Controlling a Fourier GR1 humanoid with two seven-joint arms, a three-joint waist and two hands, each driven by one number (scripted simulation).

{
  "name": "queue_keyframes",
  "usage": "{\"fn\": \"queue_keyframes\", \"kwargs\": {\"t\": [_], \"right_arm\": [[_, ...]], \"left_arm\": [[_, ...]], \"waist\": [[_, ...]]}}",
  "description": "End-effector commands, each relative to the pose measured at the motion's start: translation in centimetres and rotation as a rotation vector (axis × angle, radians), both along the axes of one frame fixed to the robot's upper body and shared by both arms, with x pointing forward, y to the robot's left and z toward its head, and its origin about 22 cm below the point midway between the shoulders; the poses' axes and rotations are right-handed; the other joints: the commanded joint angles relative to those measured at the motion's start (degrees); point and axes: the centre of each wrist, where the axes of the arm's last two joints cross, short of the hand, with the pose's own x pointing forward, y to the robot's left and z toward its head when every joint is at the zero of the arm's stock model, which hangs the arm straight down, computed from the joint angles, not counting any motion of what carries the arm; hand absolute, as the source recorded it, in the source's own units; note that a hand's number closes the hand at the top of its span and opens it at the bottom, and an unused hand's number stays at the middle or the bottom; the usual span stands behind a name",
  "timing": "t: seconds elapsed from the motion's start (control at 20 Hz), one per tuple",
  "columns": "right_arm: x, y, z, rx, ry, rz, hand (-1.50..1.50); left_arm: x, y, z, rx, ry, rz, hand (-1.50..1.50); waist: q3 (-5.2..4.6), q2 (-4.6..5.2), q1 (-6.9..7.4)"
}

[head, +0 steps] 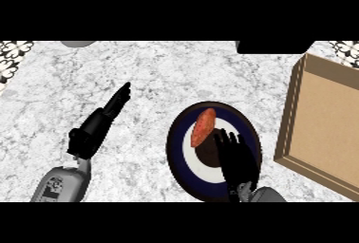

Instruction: Pick the eggplant from the plate and place it in the cardboard box

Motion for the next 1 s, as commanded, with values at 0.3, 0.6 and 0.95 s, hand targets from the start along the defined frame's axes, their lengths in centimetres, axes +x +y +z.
{"fn": "queue_keyframes", "kwargs": {"t": [0.3, 0.6, 0.95], "right_arm": [[0.5, 0.2, -1.3, -0.014, 0.004, 0.048, 1.5], [-1.1, -7.3, 1.1, 0.155, 0.036, 0.578, 1.5], [-2.0, -10.4, 4.6, 0.303, -0.058, 0.968, 1.5]], "left_arm": [[-0.6, -0.3, 0.4, 0.027, -0.019, 0.006, 0.0], [-0.8, -0.3, -0.1, 0.006, 0.009, 0.013, 0.0], [-1.0, 0.1, -0.6, -0.002, 0.019, 0.038, 0.0]], "waist": [[0.07, 0.12, 0.03], [0.45, -0.33, -0.38], [0.87, -0.55, -1.85]]}}
